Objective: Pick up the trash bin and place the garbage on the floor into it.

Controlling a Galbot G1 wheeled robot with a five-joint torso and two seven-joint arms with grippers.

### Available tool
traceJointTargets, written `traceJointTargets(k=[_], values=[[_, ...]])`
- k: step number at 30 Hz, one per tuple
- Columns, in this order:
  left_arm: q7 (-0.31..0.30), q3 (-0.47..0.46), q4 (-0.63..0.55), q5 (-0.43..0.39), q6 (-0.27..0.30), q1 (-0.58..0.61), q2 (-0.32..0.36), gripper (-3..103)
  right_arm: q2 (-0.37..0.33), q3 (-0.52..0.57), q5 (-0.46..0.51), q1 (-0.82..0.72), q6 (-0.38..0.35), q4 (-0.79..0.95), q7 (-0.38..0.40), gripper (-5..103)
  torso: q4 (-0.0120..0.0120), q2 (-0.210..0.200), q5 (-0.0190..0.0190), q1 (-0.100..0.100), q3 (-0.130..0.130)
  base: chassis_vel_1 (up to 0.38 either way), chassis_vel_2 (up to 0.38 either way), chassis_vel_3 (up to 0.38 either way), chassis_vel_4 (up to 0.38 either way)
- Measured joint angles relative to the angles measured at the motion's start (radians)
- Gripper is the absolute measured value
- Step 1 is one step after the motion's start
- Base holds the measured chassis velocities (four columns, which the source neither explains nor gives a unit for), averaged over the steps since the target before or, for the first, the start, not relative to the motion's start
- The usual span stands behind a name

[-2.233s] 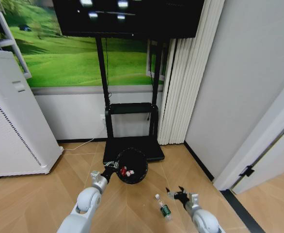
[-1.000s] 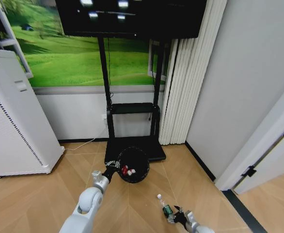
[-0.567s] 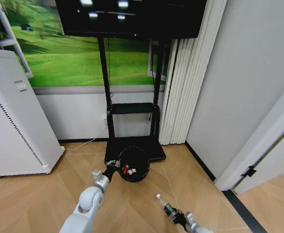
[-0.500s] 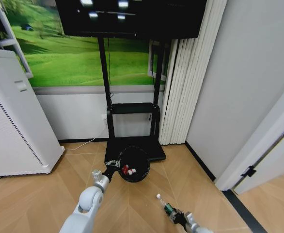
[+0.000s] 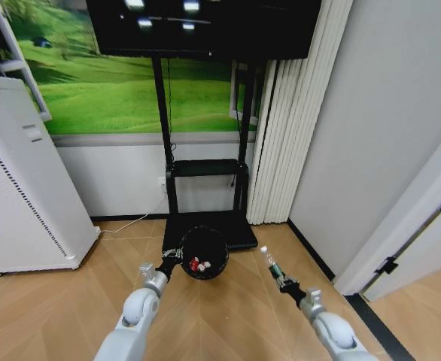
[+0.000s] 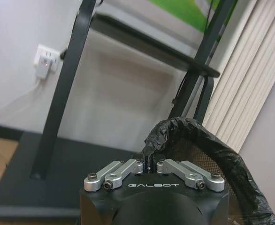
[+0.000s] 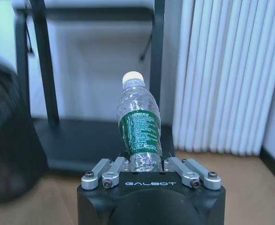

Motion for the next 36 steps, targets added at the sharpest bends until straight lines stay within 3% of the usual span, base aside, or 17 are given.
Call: traceJointTargets(k=[5,14,16,17,19,22,24,26,30,32,34,36], values=[[-0.017,0.076,0.042,0.005,0.006,-0.025,-0.052,7,0.021,-0.035,0.004,-0.012,-0.060,0.168,0.026,27,-0.0001,0.000,0.0001,0.000,0.000,0.000,0.000,0.000,0.000],[-0.034,0.163,0.076,0.040,0.006,-0.070,-0.105,7,0.045,-0.127,-0.089,-0.024,-0.125,0.232,0.017,24,-0.0002,0.000,0.0001,0.000,0.000,0.000,0.000,0.000,0.000],[-0.035,0.172,0.078,0.041,0.006,-0.075,-0.110,7,0.051,-0.139,-0.115,-0.025,-0.125,0.228,0.015,28,-0.0002,0.000,0.0002,0.000,0.000,0.000,0.000,0.000,0.000],[-0.035,0.177,0.082,0.044,0.006,-0.078,-0.113,7,0.053,-0.148,-0.139,-0.031,-0.125,0.226,0.011,38,-0.0001,0.000,0.0002,0.000,0.000,0.000,0.000,0.000,0.000],[-0.035,0.178,0.085,0.046,0.006,-0.079,-0.114,7,0.054,-0.154,-0.153,-0.035,-0.125,0.225,0.010,38,-0.0001,0.000,0.0001,0.000,0.000,0.000,0.000,0.000,0.000],[-0.031,0.179,0.091,0.051,0.006,-0.080,-0.118,7,0.063,-0.171,-0.192,-0.042,-0.123,0.222,0.016,54,0.0000,0.000,0.0001,0.000,0.000,0.000,0.000,0.000,0.000],[-0.031,0.179,0.091,0.051,0.006,-0.080,-0.118,7,0.064,-0.173,-0.195,-0.043,-0.123,0.222,0.017,54,0.0000,0.000,0.0001,0.000,0.000,0.000,0.000,0.000,0.000],[-0.025,0.179,0.089,0.052,0.006,-0.080,-0.116,7,0.065,-0.178,-0.202,-0.045,-0.126,0.225,0.022,71,0.0000,0.000,0.0000,0.000,0.000,0.000,0.000,0.000,0.000],[-0.021,0.177,0.077,0.049,0.008,-0.079,-0.111,7,0.065,-0.182,-0.203,-0.041,-0.131,0.227,0.026,82,-0.0001,0.000,0.0000,0.000,0.000,0.000,0.000,0.000,0.000],[-0.020,0.172,0.067,0.046,0.009,-0.076,-0.106,7,0.069,-0.184,-0.203,-0.035,-0.131,0.226,0.043,93,0.0000,0.000,0.0000,0.000,0.000,0.000,0.000,0.000,0.000],[-0.020,0.169,0.062,0.045,0.010,-0.073,-0.103,7,0.072,-0.184,-0.200,-0.034,-0.133,0.227,0.054,93,0.0000,0.000,0.0000,0.000,0.000,0.000,0.000,0.000,0.000],[-0.020,0.145,0.034,0.046,0.010,-0.055,-0.082,7,0.089,-0.162,-0.162,-0.035,-0.147,0.257,0.119,100,-0.0002,0.000,-0.0002,0.000,0.000,0.000,0.000,0.000,0.000]])
